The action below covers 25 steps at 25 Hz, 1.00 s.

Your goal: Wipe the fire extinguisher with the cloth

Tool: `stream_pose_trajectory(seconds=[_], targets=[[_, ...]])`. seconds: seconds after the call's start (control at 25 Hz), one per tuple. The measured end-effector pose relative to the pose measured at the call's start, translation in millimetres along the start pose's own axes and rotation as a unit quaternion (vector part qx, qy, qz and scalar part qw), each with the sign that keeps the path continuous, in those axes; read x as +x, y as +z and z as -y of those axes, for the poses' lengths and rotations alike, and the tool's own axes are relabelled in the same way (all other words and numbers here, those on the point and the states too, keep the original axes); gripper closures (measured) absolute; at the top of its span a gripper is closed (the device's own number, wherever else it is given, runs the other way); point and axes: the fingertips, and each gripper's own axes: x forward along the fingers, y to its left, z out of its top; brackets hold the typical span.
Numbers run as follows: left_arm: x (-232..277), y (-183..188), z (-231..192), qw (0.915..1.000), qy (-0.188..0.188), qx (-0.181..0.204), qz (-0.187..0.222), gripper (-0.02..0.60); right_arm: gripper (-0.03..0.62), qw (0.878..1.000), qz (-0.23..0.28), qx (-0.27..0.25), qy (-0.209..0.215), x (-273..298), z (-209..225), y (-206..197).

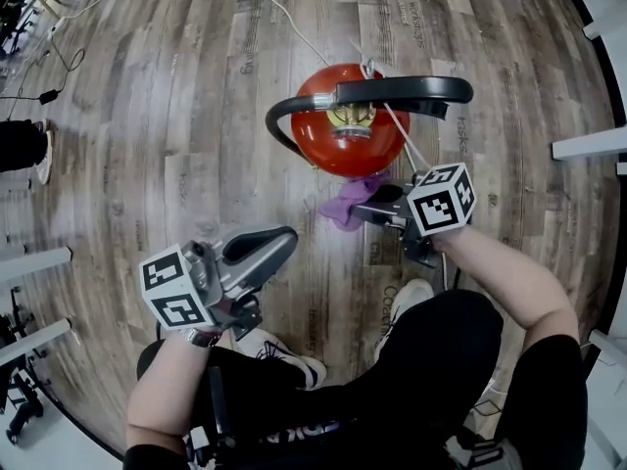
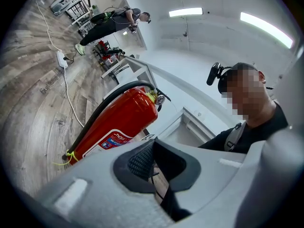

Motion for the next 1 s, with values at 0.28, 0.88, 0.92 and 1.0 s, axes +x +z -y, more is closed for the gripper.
stream_pose_trajectory(seconds=[0.28,0.88,0.92,1.0], targets=[[-8,-13,-13,0.9996,0.025,-0.009,-0.009,0.583,0.511,0.983,-0.011,0.126,-0.132,27,146,-77],[3,-22,-28,0.9989,0.036,-0.007,-0.03,0.583,0.513,0.998,0.057,-0.019,-0.009,-19,0,6],[4,-21,-28,0.9988,0.037,-0.005,-0.031,0.583,0.513,0.997,0.063,-0.037,-0.003,-27,-18,17],[5,-19,-27,0.9989,0.036,-0.003,-0.03,0.583,0.513,0.995,0.074,-0.059,0.011,-40,-49,36]])
